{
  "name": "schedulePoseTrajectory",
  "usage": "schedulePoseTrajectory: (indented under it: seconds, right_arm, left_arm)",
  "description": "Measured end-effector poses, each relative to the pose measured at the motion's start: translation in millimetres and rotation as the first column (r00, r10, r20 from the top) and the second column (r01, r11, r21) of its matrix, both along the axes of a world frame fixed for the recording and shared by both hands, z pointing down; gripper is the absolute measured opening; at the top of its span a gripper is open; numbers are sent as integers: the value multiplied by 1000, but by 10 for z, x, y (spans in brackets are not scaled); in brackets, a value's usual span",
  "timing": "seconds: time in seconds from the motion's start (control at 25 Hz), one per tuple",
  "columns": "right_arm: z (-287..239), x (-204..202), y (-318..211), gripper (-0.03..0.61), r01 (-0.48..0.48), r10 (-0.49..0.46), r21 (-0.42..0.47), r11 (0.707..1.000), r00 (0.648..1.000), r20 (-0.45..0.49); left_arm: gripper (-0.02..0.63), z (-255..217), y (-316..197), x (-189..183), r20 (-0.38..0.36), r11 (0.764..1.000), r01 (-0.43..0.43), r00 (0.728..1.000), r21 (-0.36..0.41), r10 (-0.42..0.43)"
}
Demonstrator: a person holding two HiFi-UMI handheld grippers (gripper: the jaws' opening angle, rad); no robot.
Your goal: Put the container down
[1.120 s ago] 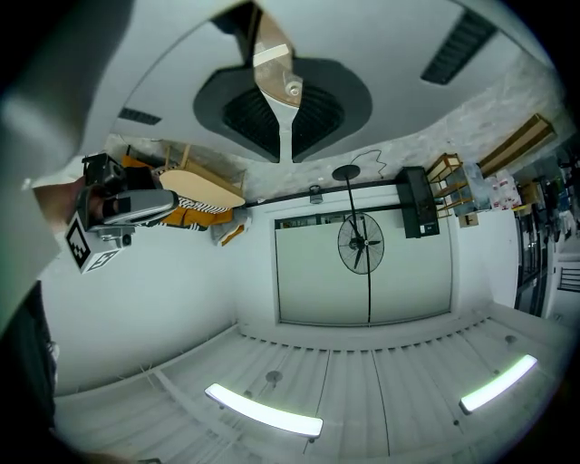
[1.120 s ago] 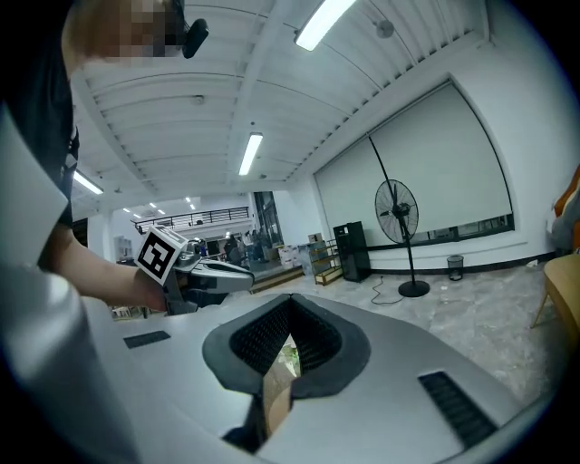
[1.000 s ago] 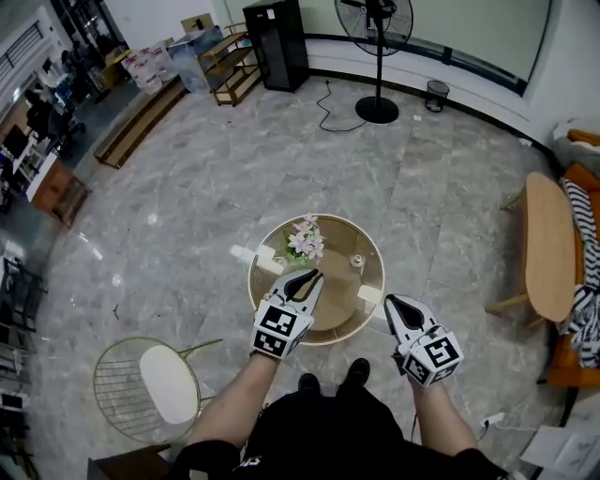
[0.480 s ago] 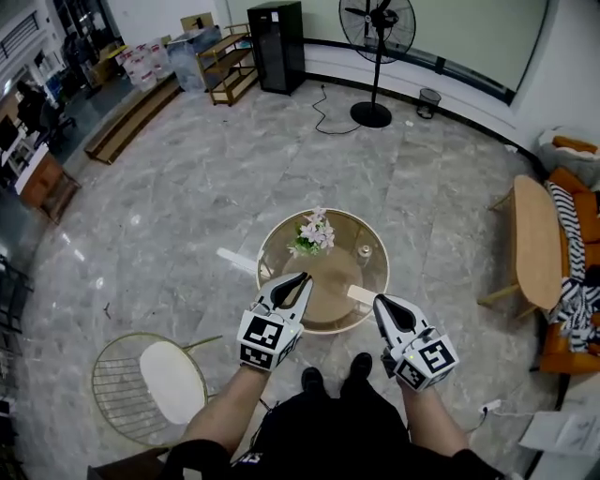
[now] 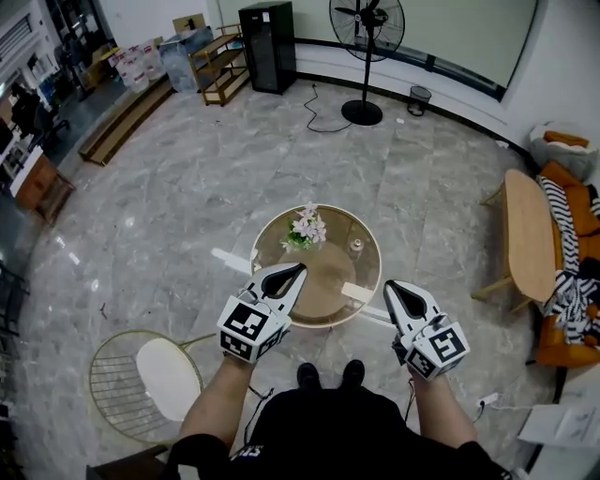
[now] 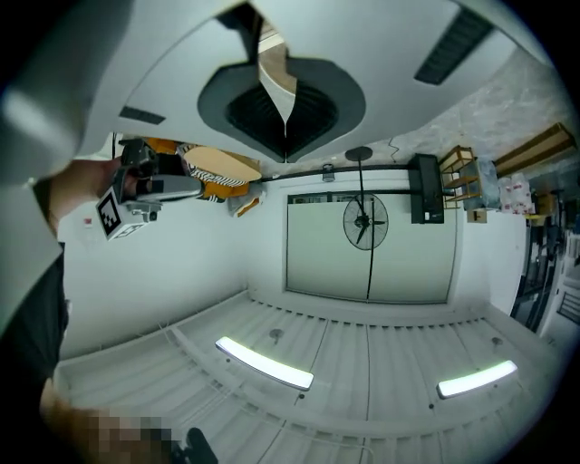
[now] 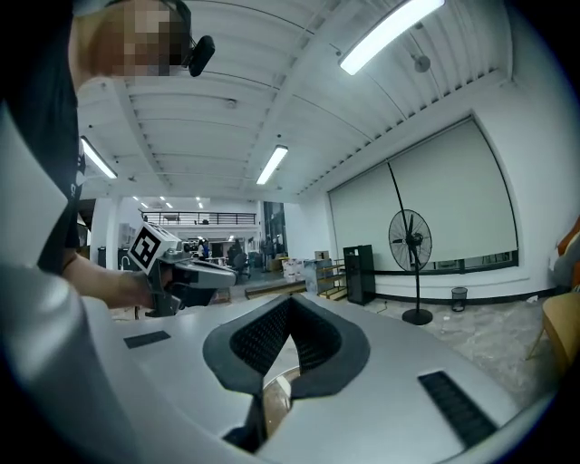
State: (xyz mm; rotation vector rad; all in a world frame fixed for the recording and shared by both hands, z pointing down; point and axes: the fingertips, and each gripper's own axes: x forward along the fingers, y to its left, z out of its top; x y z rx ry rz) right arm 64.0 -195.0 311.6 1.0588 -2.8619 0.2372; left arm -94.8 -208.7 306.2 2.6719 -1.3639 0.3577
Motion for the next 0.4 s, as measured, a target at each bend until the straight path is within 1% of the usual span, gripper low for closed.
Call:
schedulePoseTrajectory:
  seconds: [0.08,0.16,0.4]
  right_arm:
    - [-16,7,-17,11,6,-6,8,1000,1000,-3]
    - [-50,-1,-32,11,7,-7,15,1000,1000,-2]
    - [-264,-141,-88,11,4,-4,30,1000,1000,-6]
  left_arm:
    - [18,-51,-41,-5,-53,1000,20,998,2,-19]
    - [17,-87,-55,8,-85,999,41,996,16,-40]
    - [18,-88,-72,37,-101,992,120,988,28,-116]
